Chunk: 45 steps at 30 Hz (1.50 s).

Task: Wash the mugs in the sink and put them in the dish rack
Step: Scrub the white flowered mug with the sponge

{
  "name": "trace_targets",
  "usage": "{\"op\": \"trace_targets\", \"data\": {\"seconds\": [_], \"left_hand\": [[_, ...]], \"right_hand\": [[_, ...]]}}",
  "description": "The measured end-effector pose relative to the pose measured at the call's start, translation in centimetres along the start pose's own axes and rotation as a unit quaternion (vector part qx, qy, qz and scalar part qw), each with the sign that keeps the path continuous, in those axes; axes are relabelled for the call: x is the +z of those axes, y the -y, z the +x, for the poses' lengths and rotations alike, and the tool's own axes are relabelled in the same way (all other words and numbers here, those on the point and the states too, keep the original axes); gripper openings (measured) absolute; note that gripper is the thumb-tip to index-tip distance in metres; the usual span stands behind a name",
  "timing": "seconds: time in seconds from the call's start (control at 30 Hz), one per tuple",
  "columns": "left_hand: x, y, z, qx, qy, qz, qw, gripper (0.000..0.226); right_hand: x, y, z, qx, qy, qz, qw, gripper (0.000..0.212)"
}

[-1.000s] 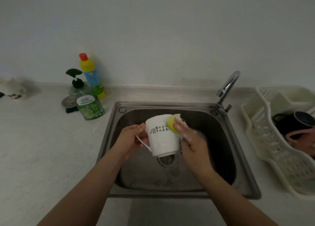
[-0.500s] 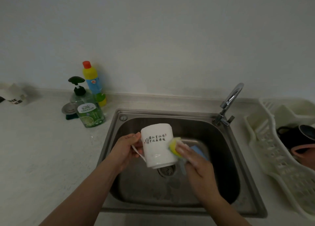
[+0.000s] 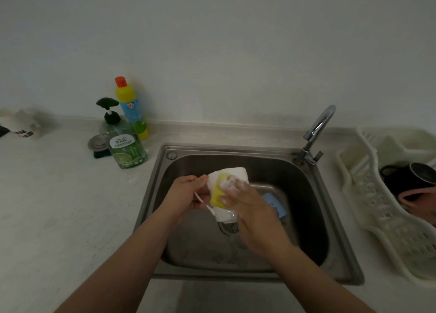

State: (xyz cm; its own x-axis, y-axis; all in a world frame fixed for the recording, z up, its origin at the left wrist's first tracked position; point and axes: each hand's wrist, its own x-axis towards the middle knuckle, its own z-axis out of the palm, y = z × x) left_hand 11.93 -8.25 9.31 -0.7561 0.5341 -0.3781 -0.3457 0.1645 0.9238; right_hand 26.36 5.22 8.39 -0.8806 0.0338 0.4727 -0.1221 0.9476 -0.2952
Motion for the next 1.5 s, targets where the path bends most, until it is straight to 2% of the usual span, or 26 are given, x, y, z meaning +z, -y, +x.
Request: {"op": "trace_targets", "data": {"seconds": [0.07, 0.1, 0.2, 0.37, 0.43, 0.5, 0.53, 0.63, 0.7, 0.8, 0.83, 0.97, 1.03, 1.1, 1.13, 1.27, 1.33, 1.43, 1.5], "left_hand": [[-0.4, -0.3, 0.2, 0.009, -0.010, 0.041, 0.999, 0.030], [-0.5, -0.4, 0.2, 0.014, -0.011, 0.065, 0.998, 0.030], [-0.1, -0.6, 0.4, 0.022, -0.006, 0.096, 0.995, 0.029], [-1.0, -0.1, 0.8, 0.018, -0.024, 0.080, 0.996, 0.036], [-1.2, 0.1, 0.8, 0.017, -0.024, 0.084, 0.996, 0.034], [-1.1, 0.3, 0.8, 0.012, -0.016, 0.073, 0.997, 0.032], [-1.2, 0.3, 0.7, 0.012, -0.015, 0.065, 0.998, 0.031], [-1.6, 0.5, 0.5, 0.013, -0.020, 0.049, 0.998, 0.030], [-1.6, 0.6, 0.5, 0.015, -0.018, 0.052, 0.998, 0.028], [-1.5, 0.6, 0.7, 0.012, -0.004, 0.030, 0.999, 0.028], [-1.5, 0.6, 0.8, 0.009, -0.003, 0.010, 1.000, 0.027], [-2.1, 0.7, 1.1, -0.005, -0.004, -0.034, 0.999, 0.024], [-1.9, 0.9, 1.1, -0.009, 0.009, -0.027, 1.000, 0.025], [-1.3, 0.9, 1.1, -0.009, 0.021, -0.048, 0.999, 0.025], [-1.1, 0.7, 1.2, -0.008, 0.020, -0.067, 0.998, 0.024], [-1.7, 0.2, 1.4, -0.009, 0.016, -0.100, 0.995, 0.022], [-1.8, 0.3, 1.4, -0.011, 0.023, -0.087, 0.996, 0.022], [-1.0, 0.5, 1.5, -0.015, 0.034, -0.117, 0.992, 0.024], [-1.0, 0.4, 1.6, -0.016, 0.033, -0.138, 0.990, 0.026]], "right_hand": [[0.5, -0.5, -2.4, -0.088, 0.017, 0.003, 0.996, 0.042], [0.7, -0.9, -2.3, -0.100, 0.014, -0.007, 0.995, 0.042], [0.9, -1.3, 1.1, -0.052, 0.013, -0.047, 0.997, 0.042], [0.7, -0.8, -2.6, -0.190, 0.079, -0.048, 0.977, 0.038], [0.6, -1.5, -1.3, -0.128, 0.053, -0.077, 0.987, 0.047], [0.6, -1.5, 0.5, -0.048, 0.018, -0.054, 0.997, 0.047], [0.8, -1.2, 0.4, -0.042, 0.021, -0.038, 0.998, 0.046], [1.5, -1.1, -3.3, -0.116, 0.076, -0.002, 0.990, 0.046], [1.0, -1.8, -3.3, -0.108, 0.062, 0.019, 0.992, 0.049], [0.0, -2.0, -0.1, 0.075, -0.017, 0.088, 0.993, 0.046], [-0.2, -1.4, 0.0, 0.089, -0.017, 0.104, 0.990, 0.045], [-0.1, -0.9, -4.3, -0.020, 0.041, 0.128, 0.991, 0.045], [0.1, -1.9, -2.6, 0.057, 0.002, 0.164, 0.985, 0.045], [-0.2, -2.5, -0.2, 0.164, -0.055, 0.229, 0.958, 0.041], [-0.3, -2.0, 0.1, 0.178, -0.068, 0.242, 0.951, 0.040], [-0.1, -0.9, -4.3, 0.088, -0.038, 0.237, 0.967, 0.043], [-0.1, -1.7, -2.8, 0.115, -0.048, 0.244, 0.962, 0.042], [-0.6, -1.9, 0.9, 0.187, -0.104, 0.243, 0.946, 0.037], [-0.6, -0.4, -0.3, 0.177, -0.101, 0.262, 0.943, 0.037]]}}
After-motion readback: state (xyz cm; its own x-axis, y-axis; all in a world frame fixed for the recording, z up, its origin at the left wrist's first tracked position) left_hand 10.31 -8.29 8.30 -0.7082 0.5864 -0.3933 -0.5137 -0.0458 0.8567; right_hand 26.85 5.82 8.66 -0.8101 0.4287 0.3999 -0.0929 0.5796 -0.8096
